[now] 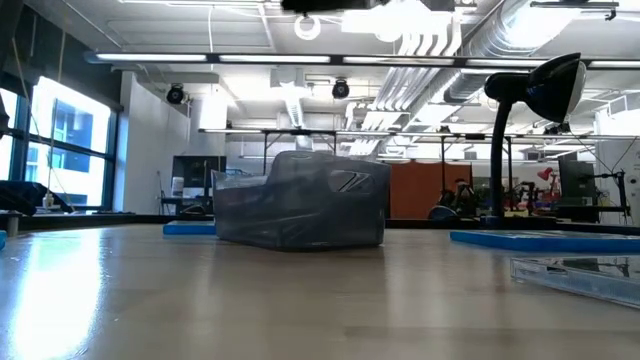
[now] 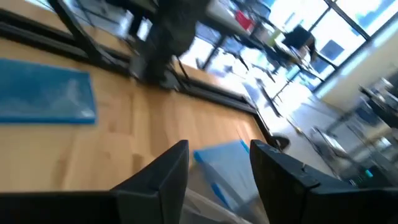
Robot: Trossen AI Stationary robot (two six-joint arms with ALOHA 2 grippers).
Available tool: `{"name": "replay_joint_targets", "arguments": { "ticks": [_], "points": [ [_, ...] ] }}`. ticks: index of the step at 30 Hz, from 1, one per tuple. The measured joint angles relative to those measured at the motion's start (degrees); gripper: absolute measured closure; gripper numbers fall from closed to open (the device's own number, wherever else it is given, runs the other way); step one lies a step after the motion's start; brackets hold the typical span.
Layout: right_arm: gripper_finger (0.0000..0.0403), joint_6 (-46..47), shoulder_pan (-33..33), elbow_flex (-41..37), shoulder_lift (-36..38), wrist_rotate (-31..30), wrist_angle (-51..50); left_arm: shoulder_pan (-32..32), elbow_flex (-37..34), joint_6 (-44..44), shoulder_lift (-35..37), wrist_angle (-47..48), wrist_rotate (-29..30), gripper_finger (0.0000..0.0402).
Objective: Pick & place jewel cases by type
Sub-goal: Put the left black CD case into the bottom black bin
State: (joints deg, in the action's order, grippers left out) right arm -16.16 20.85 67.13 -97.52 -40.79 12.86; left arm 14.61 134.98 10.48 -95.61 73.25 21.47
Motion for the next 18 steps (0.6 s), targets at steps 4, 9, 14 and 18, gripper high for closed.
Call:
{"name": "replay_joint_targets", "arguments": {
  "ticks": [4,9,14,18],
  "points": [
    [0.0236,-3.51,1.17,-0.06,3.14,1.55,-1.15,0.0,0.0,-1.7,0.0,0.04,-0.97,0.0234],
    [0.024,0.15,-3.91,-0.18,3.6,5.64,-7.49,-0.02,0.0,-2.42,0.0,0.11,-3.52,0.0234],
    [0.0252,8.36,-9.85,-0.27,2.31,13.28,-18.03,-0.02,0.0,-3.25,-0.02,0.2,-4.63,0.0234],
    [0.0264,9.67,-12.84,-0.31,1.64,11.76,-22.99,-0.02,0.0,-3.25,-0.02,0.2,-4.59,0.0234]
  ]
}}
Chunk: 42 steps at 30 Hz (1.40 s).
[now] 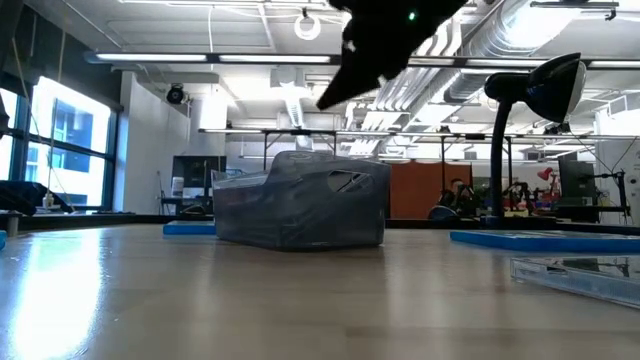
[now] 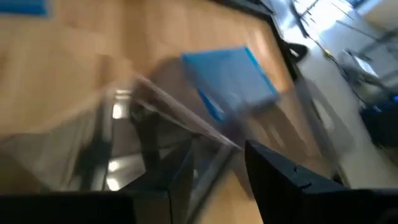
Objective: Pick & place jewel cases by type
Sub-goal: Put the left black CD case into the bottom black bin
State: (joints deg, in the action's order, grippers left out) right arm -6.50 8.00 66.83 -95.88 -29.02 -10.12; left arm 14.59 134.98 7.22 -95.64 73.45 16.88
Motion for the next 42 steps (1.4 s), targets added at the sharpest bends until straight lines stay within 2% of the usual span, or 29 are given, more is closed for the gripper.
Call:
{"name": "replay_joint_targets", "arguments": {
  "ticks": [3,8,13,17,19,26,33,42],
  "points": [
    [0.0268,0.3,-1.62,0.0,-0.01,1.43,-2.87,0.0,0.0,-0.01,0.0,0.0,0.0,0.0234],
    [0.0267,4.65,-4.38,0.0,-0.01,10.78,-7.16,0.0,0.0,-0.02,0.0,0.0,0.0,0.0234],
    [0.0266,12.92,-7.84,0.0,-0.04,11.16,-10.13,0.0,0.0,-0.04,-0.24,-0.02,-1.07,0.0234],
    [0.0259,21.34,-12.69,0.0,-0.05,22.14,-10.22,0.0,0.0,-0.04,-0.31,-0.02,-1.16,0.0234],
    [0.0255,24.03,-14.83,0.0,-0.06,25.19,-10.22,0.0,0.0,-0.06,-0.31,-0.02,-1.21,0.0234],
    [0.0251,26.06,-18.96,-1.59,-0.06,37.99,-6.67,0.0,0.0,-0.07,-0.31,0.13,-1.42,0.0234],
    [0.0251,27.69,-18.88,-6.35,-0.12,38.25,-0.87,0.0,0.0,0.24,-0.31,0.13,-1.42,0.0234],
    [0.0253,27.22,-18.92,-7.82,-0.51,40.27,3.2,0.0,0.0,0.25,-0.31,0.15,-1.44,0.0234]
  ]
}}
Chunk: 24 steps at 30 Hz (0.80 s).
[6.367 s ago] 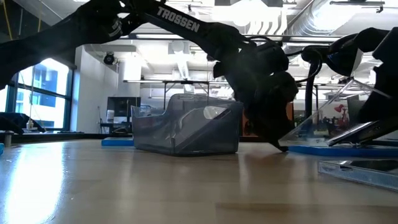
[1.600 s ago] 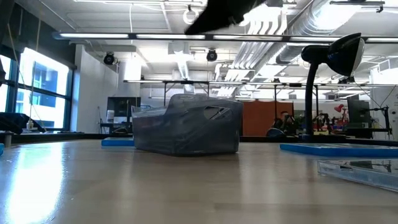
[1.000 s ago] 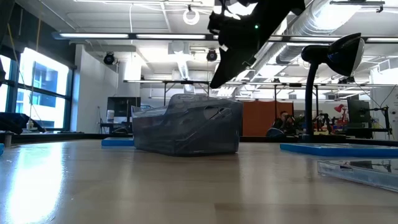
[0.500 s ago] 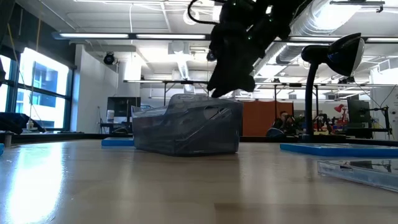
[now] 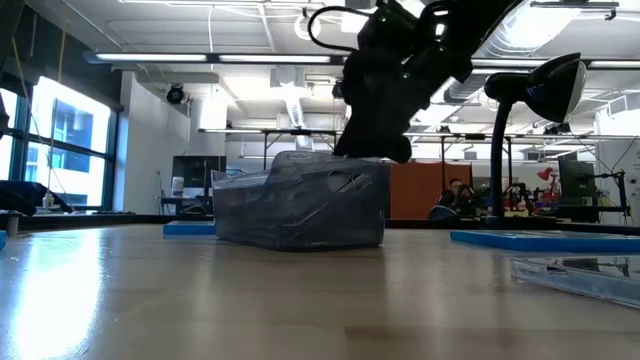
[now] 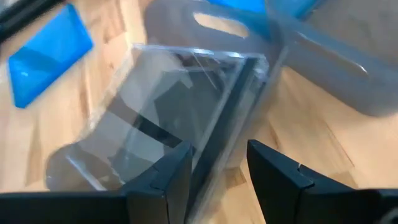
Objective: Pick & place jewel cases by type
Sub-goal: Put the left black CD case into the bottom black bin
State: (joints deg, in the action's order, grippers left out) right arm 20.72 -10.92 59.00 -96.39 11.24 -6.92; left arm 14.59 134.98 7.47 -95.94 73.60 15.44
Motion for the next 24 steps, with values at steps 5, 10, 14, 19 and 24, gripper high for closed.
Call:
{"name": "replay_joint_targets", "arguments": {
  "ticks": [5,10,14,19,24],
  "points": [
    [0.0261,0.13,0.0,0.04,-0.36,2.72,0.75,0.0,0.02,-0.03,0.0,0.02,-0.02,0.0234],
    [0.0262,1.2,0.01,0.07,-1.65,-0.43,-0.3,0.0,0.0,-0.22,0.02,0.07,-0.15,0.0234],
    [0.0262,0.92,-0.07,0.06,-1.84,1.58,2.29,0.0,0.02,-0.23,0.02,0.09,-0.37,0.0234],
    [0.0262,0.86,0.02,0.09,-1.87,9.02,5.32,0.0,0.0,-0.23,0.04,0.04,-0.68,0.0234],
    [0.0264,-1.39,0.07,0.07,-1.84,11.33,5.47,0.0,0.02,-0.25,0.04,0.04,-0.59,0.0234]
  ]
}}
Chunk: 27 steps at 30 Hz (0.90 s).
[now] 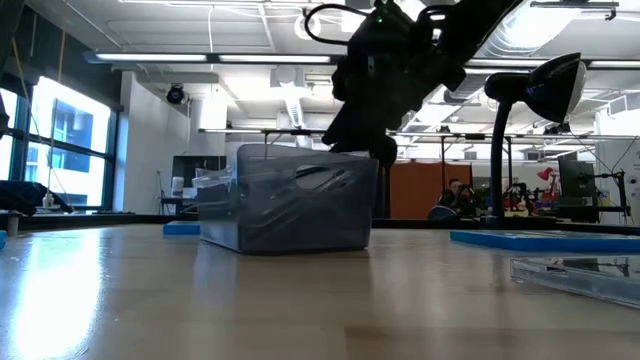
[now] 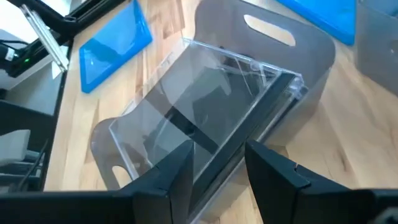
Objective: Pick & place jewel cases by type
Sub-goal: Put the left black CD case into the bottom black bin
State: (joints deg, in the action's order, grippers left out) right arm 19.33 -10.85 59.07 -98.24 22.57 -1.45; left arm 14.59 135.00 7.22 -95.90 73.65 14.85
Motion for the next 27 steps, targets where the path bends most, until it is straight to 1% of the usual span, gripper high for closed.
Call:
{"name": "replay_joint_targets", "arguments": {
  "ticks": [4,6,7,10,12,14,16,19,24,27],
  "points": [
    [0.0264,0.29,0.0,0.0,0.02,0.16,0.61,0.0,-0.02,0.0,0.0,-0.01,0.0,0.0234],
    [0.0264,3.07,0.0,0.0,0.04,-0.16,0.04,0.0,0.0,0.0,0.0,0.0,0.0,0.0234],
    [0.0264,4.06,0.0,0.0,0.04,-1.04,-0.32,0.0,-0.02,0.0,0.0,-0.01,0.0,0.0234],
    [0.0264,4.45,0.04,0.0,0.07,-6.21,-3.11,0.0,-0.02,0.0,0.0,0.0,-0.02,0.0234],
    [0.0264,6.61,-0.02,0.0,0.08,-7.69,-5.82,0.0,-0.01,0.0,0.0,0.01,-0.02,0.0234],
    [0.0264,10.14,-0.07,0.0,0.09,-6.97,-7.25,0.0,0.0,0.0,0.0,0.0,-0.12,0.0234],
    [0.0264,11.55,-0.02,0.0,0.07,-4.38,-7.23,0.0,-0.02,0.0,0.0,0.0,-0.24,0.0234],
    [0.0264,12.49,0.04,0.0,0.08,-2.08,-5.45,0.0,-0.02,-0.02,0.0,0.0,-0.36,0.0234],
    [0.0263,13.48,-0.4,0.0,0.08,-1.53,-3.26,0.0,-0.02,-0.02,0.0,0.05,-0.37,0.0234],
    [0.0263,15.04,-0.44,0.0,0.09,1.01,-3.39,0.0,-0.02,-0.02,0.02,0.29,-0.37,0.0234]
  ]
}}
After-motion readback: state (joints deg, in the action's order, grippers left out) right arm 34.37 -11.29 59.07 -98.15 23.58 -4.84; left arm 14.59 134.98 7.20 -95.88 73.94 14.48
